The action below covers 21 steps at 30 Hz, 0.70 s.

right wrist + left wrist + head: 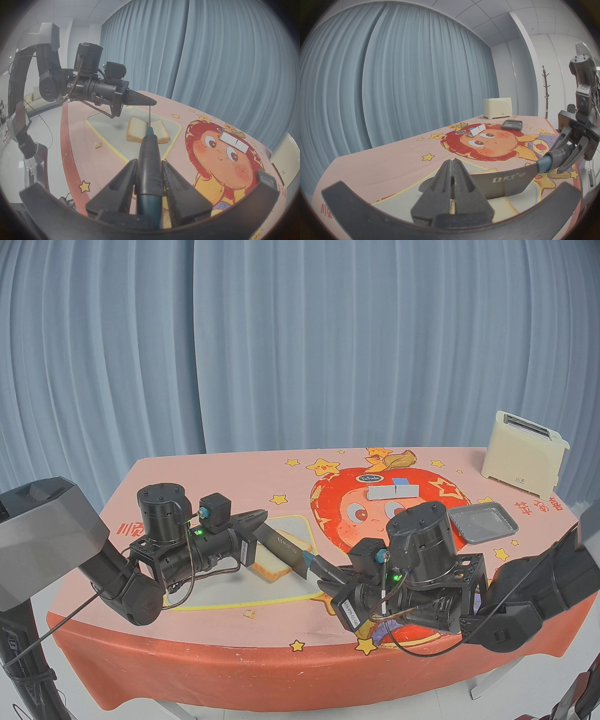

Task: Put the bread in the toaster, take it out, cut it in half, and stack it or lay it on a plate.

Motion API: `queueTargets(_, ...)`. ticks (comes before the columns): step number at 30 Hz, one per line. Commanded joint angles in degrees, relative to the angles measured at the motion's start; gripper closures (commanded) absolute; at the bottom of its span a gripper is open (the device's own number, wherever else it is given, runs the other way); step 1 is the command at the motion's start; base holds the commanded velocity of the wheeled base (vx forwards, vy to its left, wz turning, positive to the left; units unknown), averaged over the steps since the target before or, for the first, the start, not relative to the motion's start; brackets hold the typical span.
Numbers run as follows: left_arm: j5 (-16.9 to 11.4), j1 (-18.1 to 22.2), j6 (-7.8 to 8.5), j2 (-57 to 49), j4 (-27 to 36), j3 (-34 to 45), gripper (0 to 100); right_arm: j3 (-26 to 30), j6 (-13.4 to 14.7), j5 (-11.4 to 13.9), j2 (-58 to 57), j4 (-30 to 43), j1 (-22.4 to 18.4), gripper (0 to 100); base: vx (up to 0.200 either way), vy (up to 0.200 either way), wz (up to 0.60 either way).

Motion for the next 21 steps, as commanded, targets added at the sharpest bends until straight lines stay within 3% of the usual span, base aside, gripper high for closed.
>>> queueTargets(1, 0.12, 0.10, -0.10, 0.07, -0.11, 0.10, 100, -0.72, -0.03, -0.11, -0.12, 0.37, 0.00, 100, 0.000, 0.000, 0.00)
queueTargets(9, 0.39, 1.33, -0.10, 0.60, -0.02, 0.98, 100, -3.09, -0.21, -0.11, -1.00, 1.16, -0.18, 100, 0.000, 0.000, 0.00)
queueTargets(21, 0.30, 0.81, -0.10, -0.11, 0.07, -0.86, 100, 1.83, -0.03, -0.11, -0.04, 0.37, -0.09, 100, 0.000, 0.000, 0.00)
